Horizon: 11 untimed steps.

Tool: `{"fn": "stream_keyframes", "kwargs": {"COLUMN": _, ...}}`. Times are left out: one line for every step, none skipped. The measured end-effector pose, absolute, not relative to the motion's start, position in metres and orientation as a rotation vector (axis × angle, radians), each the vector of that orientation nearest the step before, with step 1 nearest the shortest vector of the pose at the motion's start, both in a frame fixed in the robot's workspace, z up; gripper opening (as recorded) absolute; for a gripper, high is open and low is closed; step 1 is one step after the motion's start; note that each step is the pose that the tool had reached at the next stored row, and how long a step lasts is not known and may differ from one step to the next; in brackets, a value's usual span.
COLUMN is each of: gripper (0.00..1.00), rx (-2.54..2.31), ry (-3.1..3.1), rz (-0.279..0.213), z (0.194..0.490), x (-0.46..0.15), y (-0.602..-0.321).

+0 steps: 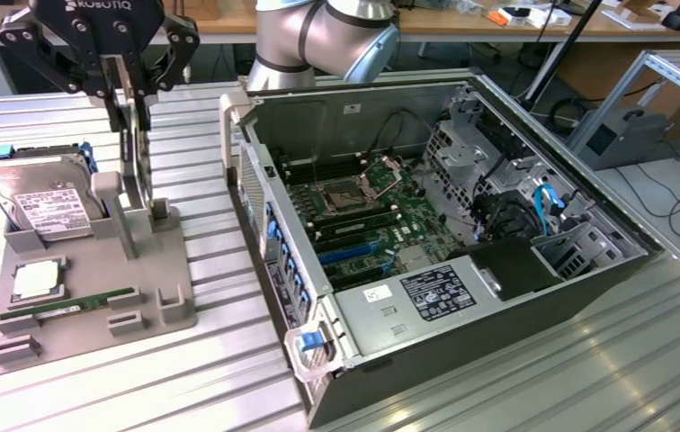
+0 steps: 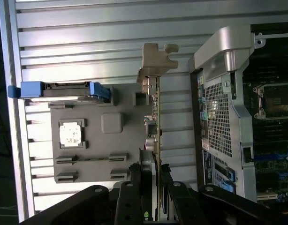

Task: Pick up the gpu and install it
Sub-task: 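Pick up the gpu and move the gpu toward the slot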

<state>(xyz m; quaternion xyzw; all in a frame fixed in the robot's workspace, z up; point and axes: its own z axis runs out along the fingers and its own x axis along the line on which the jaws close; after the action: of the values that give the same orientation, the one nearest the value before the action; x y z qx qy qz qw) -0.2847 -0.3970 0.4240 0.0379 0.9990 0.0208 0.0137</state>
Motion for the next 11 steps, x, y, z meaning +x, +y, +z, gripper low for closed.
{"fn": "stream_keyframes", "kwargs": {"gripper": 0.27, "rx": 0.118, "ry": 3.111, "rz": 0.065, "z": 0.4246, "x": -0.2847, "y": -0.3970}}
{"fn": "stream_keyframes", "kwargs": {"gripper": 0.27, "rx": 0.118, "ry": 3.111, "rz": 0.065, "z": 0.4250, "x": -0.2847, "y": -0.3970}}
{"fn": "stream_keyframes", "kwargs": {"gripper": 0.27, "rx": 0.118, "ry": 3.111, "rz": 0.065, "z": 0.4257, "x": -0.2847, "y": -0.3970}}
{"fn": "stream_keyframes", "kwargs": {"gripper": 0.27, "rx": 0.118, "ry": 3.111, "rz": 0.065, "z": 0.4260, "x": -0.2847, "y": -0.3970}}
{"fn": "stream_keyframes", "kwargs": {"gripper": 0.27, "rx": 0.118, "ry": 3.111, "rz": 0.065, "z": 0.4263, "x": -0.2847, "y": -0.3970}}
{"fn": "stream_keyframes", "kwargs": {"gripper": 0.27, "rx": 0.118, "ry": 3.111, "rz": 0.065, "z": 0.4268, "x": -0.2847, "y": -0.3970}}
{"fn": "stream_keyframes", "kwargs": {"gripper": 0.27, "rx": 0.118, "ry": 3.111, "rz": 0.065, "z": 0.4274, "x": -0.2847, "y": -0.3970}}
{"fn": "stream_keyframes", "kwargs": {"gripper": 0.27, "rx": 0.118, "ry": 3.111, "rz": 0.065, "z": 0.4278, "x": -0.2847, "y": -0.3970}}
{"fn": "stream_keyframes", "kwargs": {"gripper": 0.27, "rx": 0.118, "ry": 3.111, "rz": 0.065, "z": 0.4287, "x": -0.2847, "y": -0.3970}}
{"fn": "stream_keyframes", "kwargs": {"gripper": 0.27, "rx": 0.118, "ry": 3.111, "rz": 0.065, "z": 0.4296, "x": -0.2847, "y": -0.3970}}
{"fn": "stream_keyframes", "kwargs": {"gripper": 0.27, "rx": 0.118, "ry": 3.111, "rz": 0.065, "z": 0.4303, "x": -0.2847, "y": -0.3970}}
